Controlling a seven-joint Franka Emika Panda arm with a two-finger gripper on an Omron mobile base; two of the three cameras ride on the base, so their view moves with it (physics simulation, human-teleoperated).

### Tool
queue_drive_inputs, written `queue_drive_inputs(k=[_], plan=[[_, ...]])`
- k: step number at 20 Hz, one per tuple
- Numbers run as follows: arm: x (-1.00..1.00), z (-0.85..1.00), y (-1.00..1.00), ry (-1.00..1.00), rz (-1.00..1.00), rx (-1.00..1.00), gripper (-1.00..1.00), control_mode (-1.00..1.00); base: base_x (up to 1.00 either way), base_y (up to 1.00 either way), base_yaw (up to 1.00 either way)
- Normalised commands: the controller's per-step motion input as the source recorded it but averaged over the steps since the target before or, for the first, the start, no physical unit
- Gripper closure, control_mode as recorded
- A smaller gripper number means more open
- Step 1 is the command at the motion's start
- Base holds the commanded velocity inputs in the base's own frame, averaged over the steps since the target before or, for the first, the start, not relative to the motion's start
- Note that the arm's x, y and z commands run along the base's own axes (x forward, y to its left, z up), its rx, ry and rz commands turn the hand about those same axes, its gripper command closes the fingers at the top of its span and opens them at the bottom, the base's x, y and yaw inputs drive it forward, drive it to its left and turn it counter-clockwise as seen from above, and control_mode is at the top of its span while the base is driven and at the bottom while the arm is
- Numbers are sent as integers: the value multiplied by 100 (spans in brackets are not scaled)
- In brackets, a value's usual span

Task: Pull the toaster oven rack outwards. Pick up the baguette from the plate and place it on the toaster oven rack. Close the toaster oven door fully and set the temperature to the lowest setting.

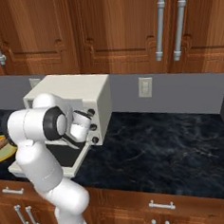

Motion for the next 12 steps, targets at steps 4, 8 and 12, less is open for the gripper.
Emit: queue_drive_inputs(k=[4, 8, 12], plan=[[-100, -100, 19, 50, -8, -19, -100, -100, 0, 0, 0], [-100, -100, 21, 49, -8, -22, -100, -100, 0, 0, 0], [-100, -100, 25, 49, -9, -27, -100, -100, 0, 0, 0]])
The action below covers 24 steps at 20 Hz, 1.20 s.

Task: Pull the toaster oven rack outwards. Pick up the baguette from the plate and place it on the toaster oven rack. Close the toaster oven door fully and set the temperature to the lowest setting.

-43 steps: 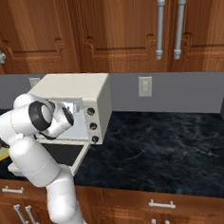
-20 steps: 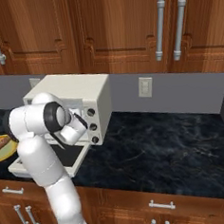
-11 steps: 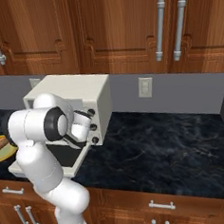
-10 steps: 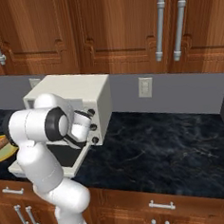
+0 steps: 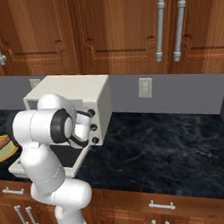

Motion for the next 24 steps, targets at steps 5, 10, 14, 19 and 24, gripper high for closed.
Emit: queue_drive_inputs(k=[5, 10, 14, 19, 24], plan=[[-100, -100, 25, 47, -9, -29, -100, -100, 0, 0, 0], [-100, -100, 33, 38, -13, -32, -100, -100, 0, 0, 0], [-100, -100, 53, 31, -24, -39, -100, -100, 0, 0, 0], [-100, -100, 76, 25, -34, -49, -100, -100, 0, 0, 0], [-100, -100, 64, 18, -45, -50, -100, -100, 0, 0, 0]])
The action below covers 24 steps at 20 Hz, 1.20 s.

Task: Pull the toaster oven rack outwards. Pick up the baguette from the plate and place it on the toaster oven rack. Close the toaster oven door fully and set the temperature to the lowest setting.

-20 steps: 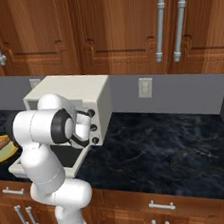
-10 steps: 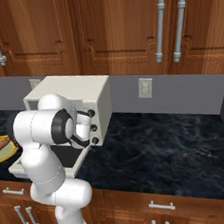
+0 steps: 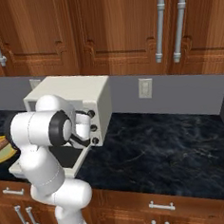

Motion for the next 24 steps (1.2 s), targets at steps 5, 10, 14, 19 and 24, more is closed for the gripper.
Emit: queue_drive_inputs(k=[5, 10, 14, 19, 24], plan=[[-100, -86, 53, 8, -53, -24, -100, -100, 0, 0, 0], [-100, -40, 18, -2, -64, -8, -100, -100, 0, 0, 0], [-100, -16, 5, 1, -60, -1, -100, -100, 0, 0, 0], [-100, -5, 1, 11, -50, 0, -100, -100, 0, 0, 0], [-100, 18, 0, 13, -39, 1, -100, -100, 0, 0, 0]])
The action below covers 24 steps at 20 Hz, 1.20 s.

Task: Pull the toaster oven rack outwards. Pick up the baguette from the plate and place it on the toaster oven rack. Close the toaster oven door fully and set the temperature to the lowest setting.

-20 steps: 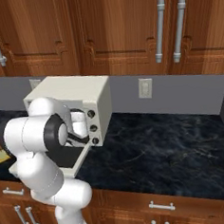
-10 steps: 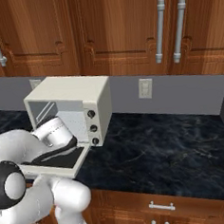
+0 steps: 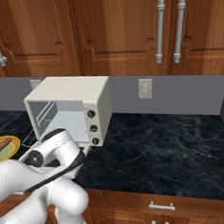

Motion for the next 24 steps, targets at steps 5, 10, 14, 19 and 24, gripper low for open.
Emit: queue_drive_inputs(k=[5, 10, 14, 19, 24], plan=[[-100, 76, 0, 12, -21, 1, -100, -100, 0, 0, 0], [-100, 100, 0, 6, -11, 0, -100, -100, 0, 0, 0], [-100, 100, 1, 0, -9, -1, -100, -100, 0, 0, 0], [-90, 100, 2, -12, -4, -6, -100, -100, 0, 0, 0], [-46, 100, 0, -23, -3, -3, -100, -100, 0, 0, 0]])
